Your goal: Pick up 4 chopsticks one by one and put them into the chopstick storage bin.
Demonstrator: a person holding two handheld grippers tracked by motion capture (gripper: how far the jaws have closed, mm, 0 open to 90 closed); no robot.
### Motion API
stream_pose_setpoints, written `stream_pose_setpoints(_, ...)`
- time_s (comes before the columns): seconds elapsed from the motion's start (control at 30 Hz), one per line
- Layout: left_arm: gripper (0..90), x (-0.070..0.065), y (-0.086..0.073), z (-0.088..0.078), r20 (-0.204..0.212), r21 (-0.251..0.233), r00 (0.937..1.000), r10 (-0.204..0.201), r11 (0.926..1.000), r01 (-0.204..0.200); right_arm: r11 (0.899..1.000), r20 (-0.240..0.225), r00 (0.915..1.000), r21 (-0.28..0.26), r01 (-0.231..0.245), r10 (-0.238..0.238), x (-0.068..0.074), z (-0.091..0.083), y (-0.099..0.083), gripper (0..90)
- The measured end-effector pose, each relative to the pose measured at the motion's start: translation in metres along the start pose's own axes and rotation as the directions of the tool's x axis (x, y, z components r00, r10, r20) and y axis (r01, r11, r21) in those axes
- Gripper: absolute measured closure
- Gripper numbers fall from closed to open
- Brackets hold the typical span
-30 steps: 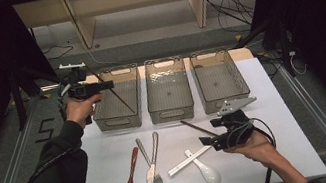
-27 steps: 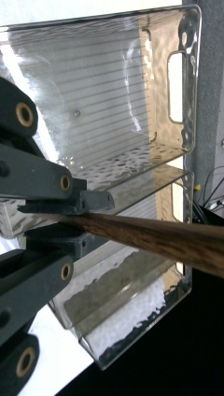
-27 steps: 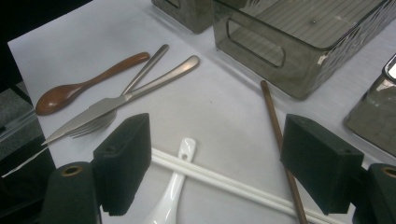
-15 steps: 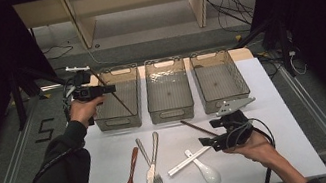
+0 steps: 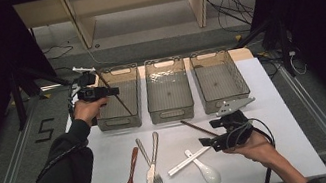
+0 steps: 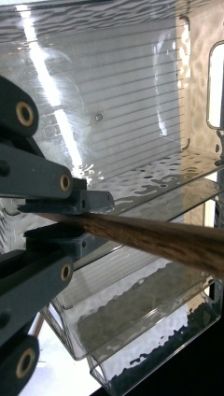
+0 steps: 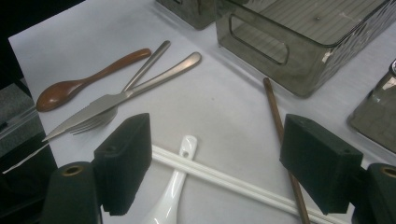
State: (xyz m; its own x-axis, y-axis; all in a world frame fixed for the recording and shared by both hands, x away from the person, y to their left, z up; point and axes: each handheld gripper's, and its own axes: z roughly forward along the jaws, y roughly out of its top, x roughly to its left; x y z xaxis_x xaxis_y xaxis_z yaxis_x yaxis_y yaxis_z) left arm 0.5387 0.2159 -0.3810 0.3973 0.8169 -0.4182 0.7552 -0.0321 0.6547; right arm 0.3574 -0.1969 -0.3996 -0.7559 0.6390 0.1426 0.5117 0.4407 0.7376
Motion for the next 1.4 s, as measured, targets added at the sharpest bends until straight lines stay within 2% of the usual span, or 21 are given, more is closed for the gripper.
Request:
stream_pose_setpoints(0.2,81.7,0.001,-0.001,0.005,-0.001,0.013,1.0,-0.008,0.9999,0.008,1.0,0.0,1.0,0.001,0.0,0.0,0.0,0.0,0.0,25.8)
stream_pose_setpoints(0.33,78.6,0.002,-0.002,0.01,-0.017,0.027,0.9998,-0.007,0.9996,0.007,1.0,0.001,1.0,0.0,0.0,0.0,-0.001,0.0,0.0,25.8)
stream_pose_setpoints(0.4,73.5,0.003,-0.001,0.013,-0.04,0.029,0.9991,-0.013,0.9995,0.014,1.0,0.0,1.0,0.001,-0.001,0.001,-0.001,0.001,0.0,25.8)
stream_pose_setpoints(0.47,64.8,0.003,-0.001,0.017,-0.062,0.037,0.998,-0.016,0.9991,0.018,1.0,-0.001,1.0,0.002,-0.003,0.003,-0.001,0.001,0.0,25.9)
stream_pose_setpoints(0.57,52.8,0.002,-0.001,0.023,-0.084,0.078,0.9965,0.0,0.9969,0.007,1.0,-0.003,1.0,0.005,-0.001,0.001,0.0,0.001,0.0,25.9)
stream_pose_setpoints(0.63,46.5,0.001,-0.001,0.025,-0.085,0.094,0.9963,-0.012,0.9954,0.02,1.0,-0.007,1.0,0.005,-0.004,0.004,0.0,0.001,0.0,25.9)
stream_pose_setpoints(0.7,41.0,0.0,0.0,0.026,-0.09,0.087,0.9959,-0.014,0.996,0.022,1.0,-0.007,1.0,0.004,0.002,-0.002,0.0,0.001,0.0,25.9)
stream_pose_setpoints(0.83,34.0,-0.003,0.0,0.023,-0.083,0.084,0.9965,-0.013,0.9962,0.02,1.0,-0.007,1.0,0.002,0.001,-0.001,0.0,0.001,0.0,25.9)
stream_pose_setpoints(0.97,29.2,-0.007,-0.001,0.016,-0.068,0.058,0.9977,-0.003,0.9983,0.007,1.0,-0.003,1.0,-0.002,-0.002,0.002,-0.001,0.0,0.0,25.9)
stream_pose_setpoints(1.1,25.0,-0.014,-0.003,0.003,-0.018,0.024,0.9998,0.002,0.9997,-0.002,1.0,0.003,1.0,0.005,0.0,0.0,-0.002,0.0,0.0,25.9)
stream_pose_setpoints(1.23,19.8,-0.024,-0.009,-0.01,0.01,-0.008,0.9992,0.04,0.9992,-0.04,1.0,0.016,0.9999,0.01,-0.004,0.004,-0.003,-0.001,0.0,25.9)
stream_pose_setpoints(1.4,18.4,-0.033,-0.021,-0.027,0.041,-0.052,0.9964,0.073,0.9961,-0.071,1.0,0.03,0.9995,0.013,-0.01,0.009,-0.007,-0.002,-0.001,25.9)
